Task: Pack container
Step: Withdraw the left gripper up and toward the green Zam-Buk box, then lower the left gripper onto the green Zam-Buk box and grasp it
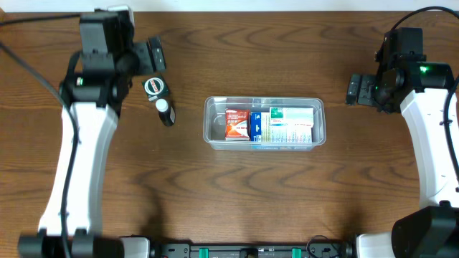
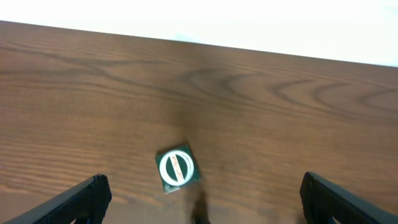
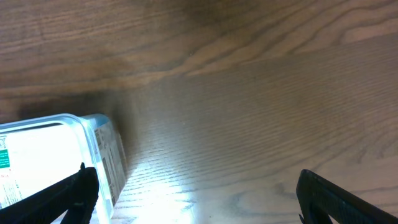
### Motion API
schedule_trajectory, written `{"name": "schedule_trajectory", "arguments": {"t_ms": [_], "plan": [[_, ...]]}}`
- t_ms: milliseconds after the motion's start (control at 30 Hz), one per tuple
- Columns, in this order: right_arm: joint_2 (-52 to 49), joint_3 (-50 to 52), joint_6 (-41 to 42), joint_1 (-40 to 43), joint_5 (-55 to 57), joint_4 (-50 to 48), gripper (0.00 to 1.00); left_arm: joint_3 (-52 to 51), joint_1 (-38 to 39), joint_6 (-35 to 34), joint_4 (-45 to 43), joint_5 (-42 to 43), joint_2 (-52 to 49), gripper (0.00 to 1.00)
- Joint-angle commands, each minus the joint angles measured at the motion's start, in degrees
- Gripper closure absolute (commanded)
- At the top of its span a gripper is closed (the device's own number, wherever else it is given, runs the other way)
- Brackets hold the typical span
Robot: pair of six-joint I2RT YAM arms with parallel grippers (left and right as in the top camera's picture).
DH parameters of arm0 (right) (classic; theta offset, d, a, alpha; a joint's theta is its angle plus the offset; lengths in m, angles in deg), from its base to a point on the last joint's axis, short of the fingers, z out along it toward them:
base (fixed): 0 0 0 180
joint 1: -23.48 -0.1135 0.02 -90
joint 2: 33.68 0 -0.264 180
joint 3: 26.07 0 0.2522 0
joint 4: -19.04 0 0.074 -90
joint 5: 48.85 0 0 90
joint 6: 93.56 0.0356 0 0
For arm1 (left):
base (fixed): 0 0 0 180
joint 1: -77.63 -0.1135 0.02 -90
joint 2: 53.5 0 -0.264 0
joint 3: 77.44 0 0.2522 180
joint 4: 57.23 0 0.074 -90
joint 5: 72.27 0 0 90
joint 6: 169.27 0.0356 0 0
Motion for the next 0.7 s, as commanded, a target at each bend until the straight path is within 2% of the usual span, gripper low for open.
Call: {"name": "schedule_trajectory", "arguments": {"t_ms": [0,333,667], "plan": [[1.3,-0.9,1.0,0.3,0.8,0.1,0.01,4.0,-1.1,-0.3,0.2,0.6,-6.1,0.02],[1.3,-0.9,1.0,0.3,0.8,0.1,0.01,9.6,-2.1,-6.3,2.7,0.6,-20.9,0.02],[1.3,-0.9,1.0,0.3,0.8,0.1,0.01,20.2,-4.6,-6.7,13.3,0.6,-33.9,0.02]]}}
